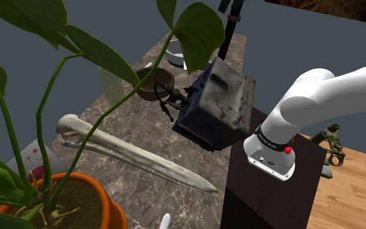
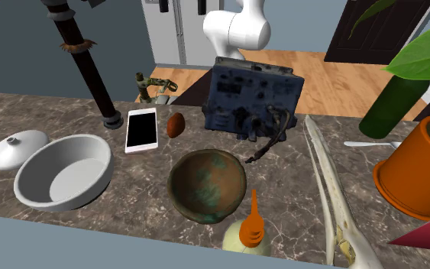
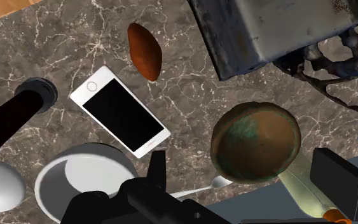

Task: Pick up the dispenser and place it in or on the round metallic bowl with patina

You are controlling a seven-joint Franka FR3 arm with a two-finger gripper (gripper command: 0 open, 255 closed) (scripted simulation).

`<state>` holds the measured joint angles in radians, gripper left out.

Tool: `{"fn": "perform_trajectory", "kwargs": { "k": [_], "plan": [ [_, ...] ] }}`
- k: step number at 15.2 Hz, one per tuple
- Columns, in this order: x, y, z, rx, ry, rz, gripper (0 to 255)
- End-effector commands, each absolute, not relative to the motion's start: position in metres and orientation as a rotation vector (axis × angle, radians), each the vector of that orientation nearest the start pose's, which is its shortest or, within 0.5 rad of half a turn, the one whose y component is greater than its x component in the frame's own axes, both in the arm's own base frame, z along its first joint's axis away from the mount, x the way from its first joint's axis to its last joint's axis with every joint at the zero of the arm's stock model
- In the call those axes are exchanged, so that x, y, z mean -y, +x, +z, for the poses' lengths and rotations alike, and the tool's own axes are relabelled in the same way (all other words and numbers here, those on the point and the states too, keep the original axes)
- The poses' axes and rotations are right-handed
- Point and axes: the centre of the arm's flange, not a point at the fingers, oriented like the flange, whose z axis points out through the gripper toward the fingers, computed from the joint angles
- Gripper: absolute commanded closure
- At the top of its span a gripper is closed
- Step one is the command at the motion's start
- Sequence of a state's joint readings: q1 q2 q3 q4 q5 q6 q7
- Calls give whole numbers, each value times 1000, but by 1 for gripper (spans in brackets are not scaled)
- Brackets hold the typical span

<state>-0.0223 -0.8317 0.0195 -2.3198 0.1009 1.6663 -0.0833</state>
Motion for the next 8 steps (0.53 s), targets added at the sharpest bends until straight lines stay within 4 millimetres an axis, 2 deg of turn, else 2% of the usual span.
{"fn": "perform_trajectory", "kwargs": {
  "k": [1, 8],
  "plan": [
    [-11, 304, 631, 114, -3049, -278, 0],
    [-75, 367, 604, 109, -3048, -249, 0]
  ]
}}
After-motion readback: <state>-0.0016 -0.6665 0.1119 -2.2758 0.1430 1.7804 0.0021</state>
